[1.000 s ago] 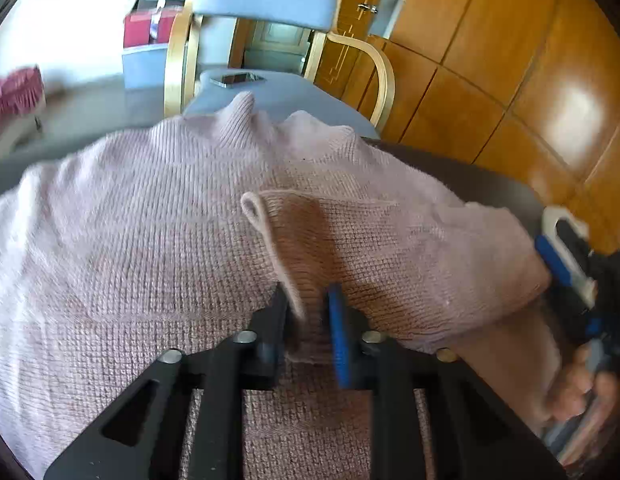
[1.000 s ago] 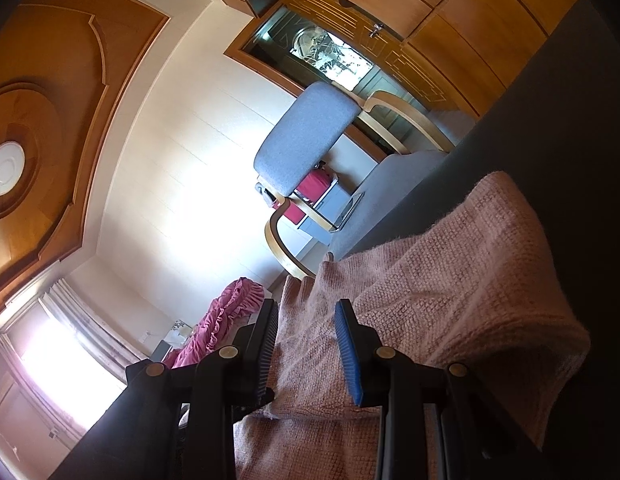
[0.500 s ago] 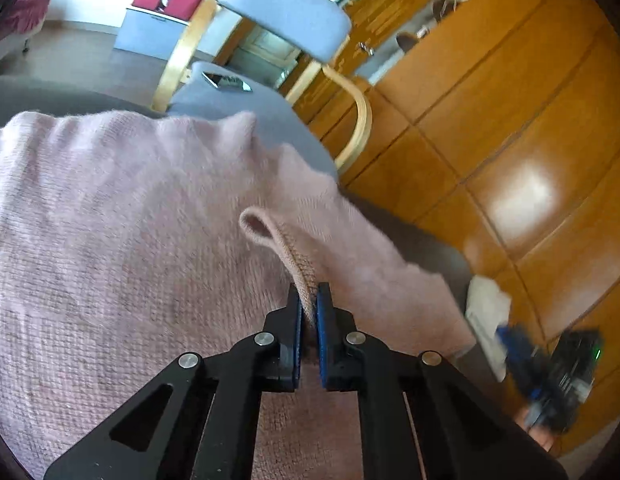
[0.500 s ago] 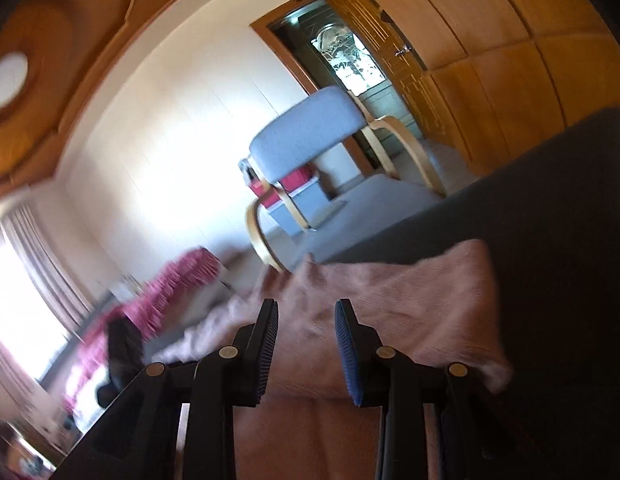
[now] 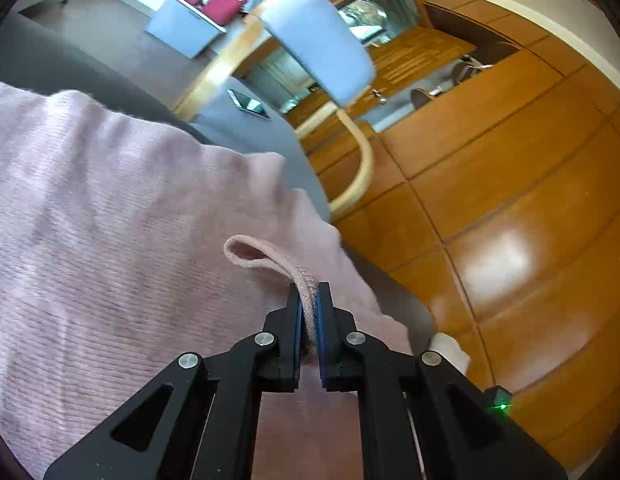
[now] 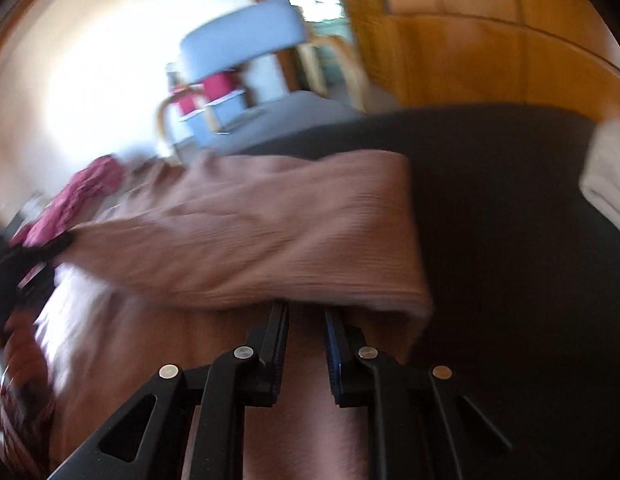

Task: Fold clothes
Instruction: 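Grasp the folded sleeve cuff with the left gripper and hold it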

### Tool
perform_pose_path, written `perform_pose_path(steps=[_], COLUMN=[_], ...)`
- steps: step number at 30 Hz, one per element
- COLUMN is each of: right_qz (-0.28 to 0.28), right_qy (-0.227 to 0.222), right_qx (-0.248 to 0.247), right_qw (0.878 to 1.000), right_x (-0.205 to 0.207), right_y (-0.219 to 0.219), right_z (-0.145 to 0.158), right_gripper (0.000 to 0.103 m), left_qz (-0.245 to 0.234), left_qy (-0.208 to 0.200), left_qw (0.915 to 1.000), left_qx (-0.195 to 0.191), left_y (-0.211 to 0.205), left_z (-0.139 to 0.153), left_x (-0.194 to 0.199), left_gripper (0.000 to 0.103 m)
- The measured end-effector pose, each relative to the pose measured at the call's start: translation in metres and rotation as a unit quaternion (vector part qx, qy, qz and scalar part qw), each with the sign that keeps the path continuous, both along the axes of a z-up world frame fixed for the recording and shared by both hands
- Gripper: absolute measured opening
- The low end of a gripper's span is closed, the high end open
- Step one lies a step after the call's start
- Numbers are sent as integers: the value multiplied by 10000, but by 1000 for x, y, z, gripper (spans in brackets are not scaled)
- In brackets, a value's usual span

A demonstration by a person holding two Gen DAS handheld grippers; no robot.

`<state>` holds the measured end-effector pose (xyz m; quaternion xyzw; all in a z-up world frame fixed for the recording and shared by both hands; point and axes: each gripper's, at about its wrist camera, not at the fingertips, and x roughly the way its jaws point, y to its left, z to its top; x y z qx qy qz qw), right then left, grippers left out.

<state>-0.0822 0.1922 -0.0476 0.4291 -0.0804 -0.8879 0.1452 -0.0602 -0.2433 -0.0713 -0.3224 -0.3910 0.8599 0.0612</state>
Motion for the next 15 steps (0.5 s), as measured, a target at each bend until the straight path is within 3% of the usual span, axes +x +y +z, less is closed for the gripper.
perform_pose_path(steps=[2, 7, 12, 15], right_qz=[-361, -917, -931, -895], right_qy=[44, 92, 12, -51], right_qx=[-10, 15, -111, -183], right_qw=[9993, 9957, 9956, 9958], right_x=[-2, -1, -2, -5], right_y=[11, 26, 32, 32], right_z=[-1, -3, -6, -6], right_gripper=[7, 7, 7, 8], left_qz=[158, 390, 480, 329], left_qy=[-186, -640, -487, -904], left_qw=[9996, 9931, 9752, 9635], left_qx=[-159, -903, -2104, -2500], left_y=[-2, 7, 38, 43], left_z=[-2, -2, 17, 4], left_x=[0, -2, 2, -4], left_gripper=[6, 6, 6, 7])
